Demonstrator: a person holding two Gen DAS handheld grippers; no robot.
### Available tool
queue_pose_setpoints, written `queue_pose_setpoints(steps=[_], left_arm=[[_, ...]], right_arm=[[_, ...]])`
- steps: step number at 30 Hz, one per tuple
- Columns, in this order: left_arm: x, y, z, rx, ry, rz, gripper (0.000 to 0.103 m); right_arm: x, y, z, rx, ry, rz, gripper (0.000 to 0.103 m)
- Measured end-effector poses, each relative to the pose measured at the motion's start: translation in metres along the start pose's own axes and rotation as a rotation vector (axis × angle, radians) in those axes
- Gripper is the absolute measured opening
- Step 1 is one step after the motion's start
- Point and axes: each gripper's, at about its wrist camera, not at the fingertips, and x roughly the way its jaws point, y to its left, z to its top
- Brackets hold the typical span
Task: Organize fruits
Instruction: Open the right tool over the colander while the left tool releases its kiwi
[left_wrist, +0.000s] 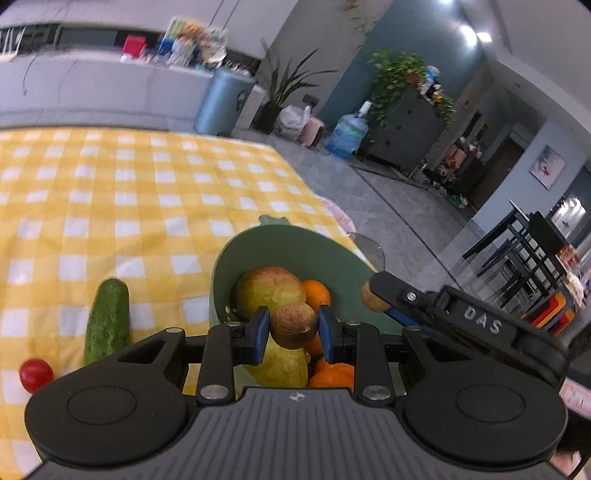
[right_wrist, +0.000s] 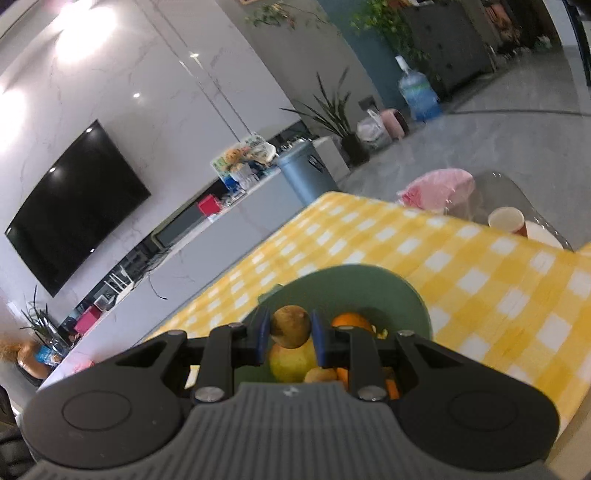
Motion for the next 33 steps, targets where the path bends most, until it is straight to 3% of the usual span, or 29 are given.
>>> queue_pose_setpoints(steps=[7, 15, 17, 18, 24, 27, 33], left_arm=[[0.012, -0.004, -0.004, -0.016, 0.031, -0.037, 0.031], [0.012, -0.013, -0.002, 0.031, -0.003, -0.056, 0.031], [0.014, -0.013, 0.0, 0.02, -0.002, -0.072, 0.031], [0.015, -0.014, 0.0, 0.02, -0.004, -0.073, 0.031], [0.015, -0.011, 0.003, 0.021, -0.047, -0.045, 0.031], [0.017, -0.007, 0.006, 0.012, -0.061, 0.012, 0.031], [0.018, 0.011, 0.009, -0.087, -0.054, -0.001, 0.031]], right_arm=[[-0.001, -0.008, 0.003, 0.068, -0.002, -0.025, 0.021], [0.0, -0.024, 0.003, 0.155, -0.006, -0.072, 0.023], [0.0, -0.024, 0.004, 0.162, -0.011, -0.089, 0.038], [-0.001, -0.025, 0.004, 0.171, -0.018, -0.091, 0.04], [-0.004, -0.032, 0.006, 0.21, -0.035, -0.088, 0.042], [-0.003, -0.034, 0.006, 0.22, -0.029, -0.082, 0.042], [-0.002, -0.035, 0.007, 0.226, -0.024, -0.078, 0.043]])
